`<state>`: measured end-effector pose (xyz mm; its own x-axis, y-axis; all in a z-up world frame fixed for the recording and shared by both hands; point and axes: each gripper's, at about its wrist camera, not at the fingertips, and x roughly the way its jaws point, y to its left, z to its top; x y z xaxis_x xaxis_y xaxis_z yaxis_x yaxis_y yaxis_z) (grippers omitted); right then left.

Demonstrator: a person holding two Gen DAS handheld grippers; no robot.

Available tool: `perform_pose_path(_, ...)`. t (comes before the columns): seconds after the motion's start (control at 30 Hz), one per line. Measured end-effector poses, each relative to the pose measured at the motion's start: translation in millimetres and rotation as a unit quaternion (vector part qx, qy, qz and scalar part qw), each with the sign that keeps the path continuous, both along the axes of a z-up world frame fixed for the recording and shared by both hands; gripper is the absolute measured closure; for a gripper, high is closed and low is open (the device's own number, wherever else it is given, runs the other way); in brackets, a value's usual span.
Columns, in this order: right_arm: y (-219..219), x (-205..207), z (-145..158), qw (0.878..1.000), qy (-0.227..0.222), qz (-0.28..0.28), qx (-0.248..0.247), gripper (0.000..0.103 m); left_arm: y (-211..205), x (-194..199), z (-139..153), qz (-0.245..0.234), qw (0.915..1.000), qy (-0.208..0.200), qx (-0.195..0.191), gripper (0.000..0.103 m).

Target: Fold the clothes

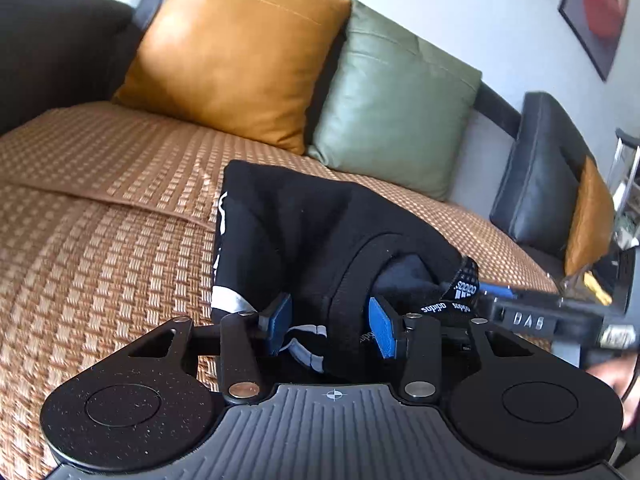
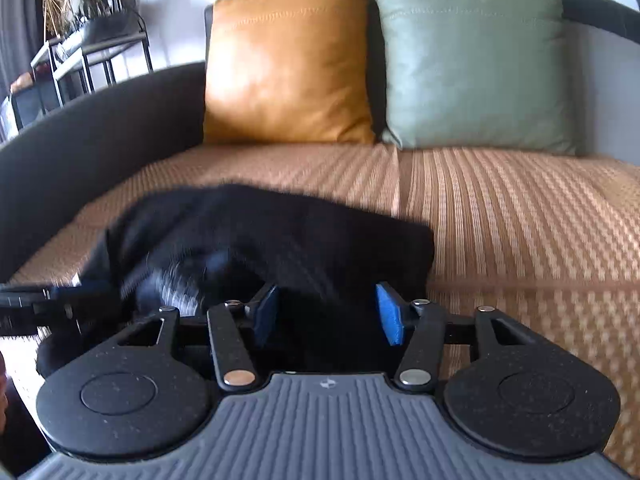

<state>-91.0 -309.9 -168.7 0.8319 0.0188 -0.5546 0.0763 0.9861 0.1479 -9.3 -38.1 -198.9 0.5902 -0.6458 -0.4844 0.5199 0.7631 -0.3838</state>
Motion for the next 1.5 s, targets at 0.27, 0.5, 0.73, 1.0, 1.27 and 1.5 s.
perform_pose_path(0.27, -18.3, -1.0, 15.7, 0.999, 0.011, 0.001, 0.053, 0.039, 16.0, -4.7, 24.1, 0.011, 0.9995, 0.020, -0.021, 0.042)
perform_pose_path(0.5, -84.9, -37.6, 26.3, 0.975, 0.020, -0.040, 0.218, 0.026, 61.7, 12.2, 30.1, 0.128, 0.9837, 0.090, -0.088, 0.025)
perform_pose_path(0.73, -110.9, -36.2, -14.6, 0.938, 0.092, -0.039, 0.333, 0.026, 56.0, 33.9, -8.3, 0.118, 0.9697, 0.183, -0.110, 0.026)
perform_pose_path(1.0, -101.2, -18.3, -40.3, 0.918, 0.123, -0.023, 0.375, 0.044, 43.0, 37.4, -25.8, 0.089, 0.9700, 0.195, -0.115, 0.040)
perform_pose_path(1.27, -59.2, -16.0, -30.9, 0.911, 0.155, -0.011, 0.383, 0.061, 52.0, 67.4, -13.9, 0.081, 0.9753, 0.186, -0.087, 0.062)
perform_pose_path(1.5, 13.5, -18.1, -17.9, 0.899, 0.180, 0.061, 0.394, 0.058, 69.5, 108.4, 17.5, 0.109, 0.9811, 0.156, -0.036, 0.044)
